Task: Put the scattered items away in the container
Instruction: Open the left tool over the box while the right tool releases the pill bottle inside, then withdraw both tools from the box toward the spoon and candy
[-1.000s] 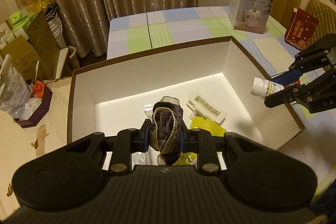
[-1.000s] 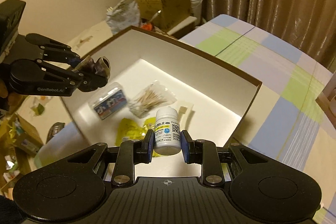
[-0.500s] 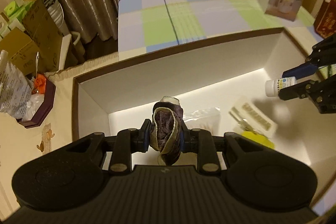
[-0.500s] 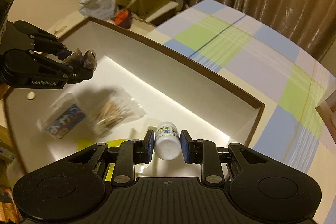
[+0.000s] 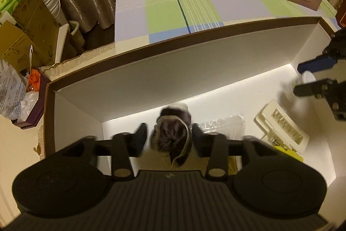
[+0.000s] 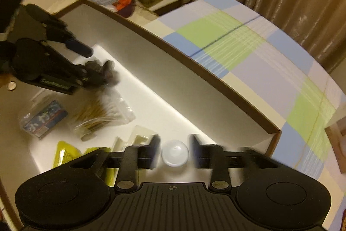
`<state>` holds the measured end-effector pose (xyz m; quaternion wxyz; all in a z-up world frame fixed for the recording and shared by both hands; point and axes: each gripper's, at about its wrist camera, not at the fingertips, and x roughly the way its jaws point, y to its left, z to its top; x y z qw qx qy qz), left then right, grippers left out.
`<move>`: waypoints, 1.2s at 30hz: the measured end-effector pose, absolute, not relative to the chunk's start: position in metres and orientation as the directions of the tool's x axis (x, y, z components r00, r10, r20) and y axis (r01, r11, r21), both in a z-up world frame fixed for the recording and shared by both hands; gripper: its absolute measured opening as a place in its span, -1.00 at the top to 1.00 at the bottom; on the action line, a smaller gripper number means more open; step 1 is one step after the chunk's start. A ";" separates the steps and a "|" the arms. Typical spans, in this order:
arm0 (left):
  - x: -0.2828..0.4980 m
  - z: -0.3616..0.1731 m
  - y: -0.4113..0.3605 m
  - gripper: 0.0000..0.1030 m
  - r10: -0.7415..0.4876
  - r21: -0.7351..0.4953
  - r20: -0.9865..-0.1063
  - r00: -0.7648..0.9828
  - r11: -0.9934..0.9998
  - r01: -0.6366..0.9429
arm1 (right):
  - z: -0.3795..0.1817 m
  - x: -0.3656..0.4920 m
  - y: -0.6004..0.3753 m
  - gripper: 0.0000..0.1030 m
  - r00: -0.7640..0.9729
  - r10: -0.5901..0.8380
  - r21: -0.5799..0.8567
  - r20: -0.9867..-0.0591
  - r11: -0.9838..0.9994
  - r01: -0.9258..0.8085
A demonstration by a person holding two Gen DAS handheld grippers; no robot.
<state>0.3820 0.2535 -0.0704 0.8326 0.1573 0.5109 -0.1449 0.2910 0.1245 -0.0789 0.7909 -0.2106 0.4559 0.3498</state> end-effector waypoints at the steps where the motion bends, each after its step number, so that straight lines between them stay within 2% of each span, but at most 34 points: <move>1: 0.381 -0.070 0.253 -0.11 -0.076 0.119 -0.897 0.436 0.908 0.402 | -0.075 0.286 0.124 -0.94 0.359 0.379 -0.025 -0.853 0.658 -0.753; 3: 0.380 -0.069 0.253 -0.28 -0.064 0.130 -0.896 0.439 0.908 0.399 | -0.071 0.282 0.126 -0.94 0.370 0.384 -0.041 -0.846 0.645 -0.763; 5: 0.380 -0.069 0.252 -0.31 -0.065 0.130 -0.896 0.438 0.908 0.399 | -0.069 0.280 0.125 -0.94 0.357 0.401 -0.022 -0.844 0.638 -0.770; 9: 0.376 -0.064 0.253 -0.71 -0.062 0.128 -0.894 0.444 0.914 0.386 | -0.066 0.273 0.120 -0.94 0.346 0.411 -0.014 -0.843 0.627 -0.779; 12: 0.369 -0.060 0.251 -0.84 -0.055 0.138 -0.890 0.452 0.914 0.383 | -0.062 0.261 0.118 -0.94 0.350 0.415 -0.027 -0.840 0.612 -0.791; 17: 0.355 -0.049 0.251 -0.88 -0.047 0.143 -0.887 0.460 0.919 0.368 | -0.052 0.239 0.109 -0.94 0.377 0.428 -0.042 -0.821 0.613 -0.789; 19: 0.348 -0.042 0.251 -0.98 -0.048 0.141 -0.882 0.469 0.923 0.359 | -0.047 0.230 0.104 -0.94 0.388 0.433 -0.045 -0.813 0.617 -0.785; 36: 0.279 0.006 0.245 -0.98 -0.040 0.139 -0.843 0.537 0.948 0.288 | -0.006 0.179 0.065 -0.94 0.456 0.471 0.011 -0.756 0.704 -0.710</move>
